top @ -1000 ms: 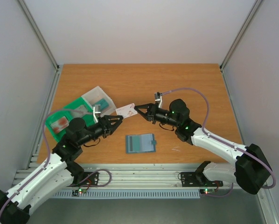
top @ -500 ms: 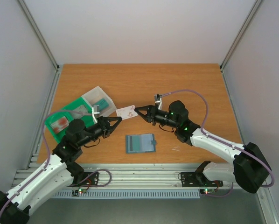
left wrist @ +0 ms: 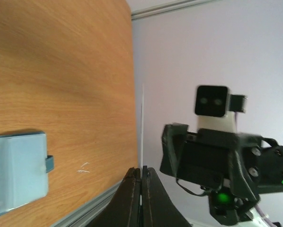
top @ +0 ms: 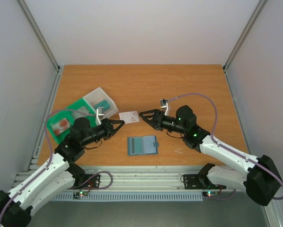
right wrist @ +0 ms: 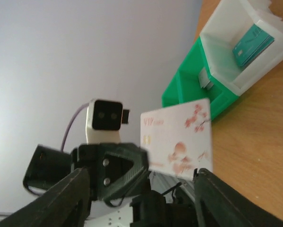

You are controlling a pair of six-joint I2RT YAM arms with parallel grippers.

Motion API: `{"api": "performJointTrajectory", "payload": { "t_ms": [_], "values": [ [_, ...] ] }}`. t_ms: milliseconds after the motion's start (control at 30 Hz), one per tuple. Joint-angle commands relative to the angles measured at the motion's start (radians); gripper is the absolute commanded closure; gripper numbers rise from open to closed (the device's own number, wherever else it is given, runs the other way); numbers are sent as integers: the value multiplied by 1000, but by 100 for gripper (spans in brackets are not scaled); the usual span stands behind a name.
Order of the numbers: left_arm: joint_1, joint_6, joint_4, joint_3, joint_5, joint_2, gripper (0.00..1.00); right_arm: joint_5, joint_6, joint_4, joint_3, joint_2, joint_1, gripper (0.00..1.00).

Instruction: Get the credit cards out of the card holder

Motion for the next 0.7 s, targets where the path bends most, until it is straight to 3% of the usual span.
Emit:
{"api": "performJointTrajectory", "payload": {
  "t_ms": [0,200,667],
  "values": [
    [53,107,-58,87,96,56,100,11,-159,-161,4,-100,8,33],
    [176,193,-204,191,185,125,100,4,-274,-353,45,-186,8,3],
    [541,410,-503,333,296,257,100,42,-380,-596,66,-330,5,2]
  ]
}}
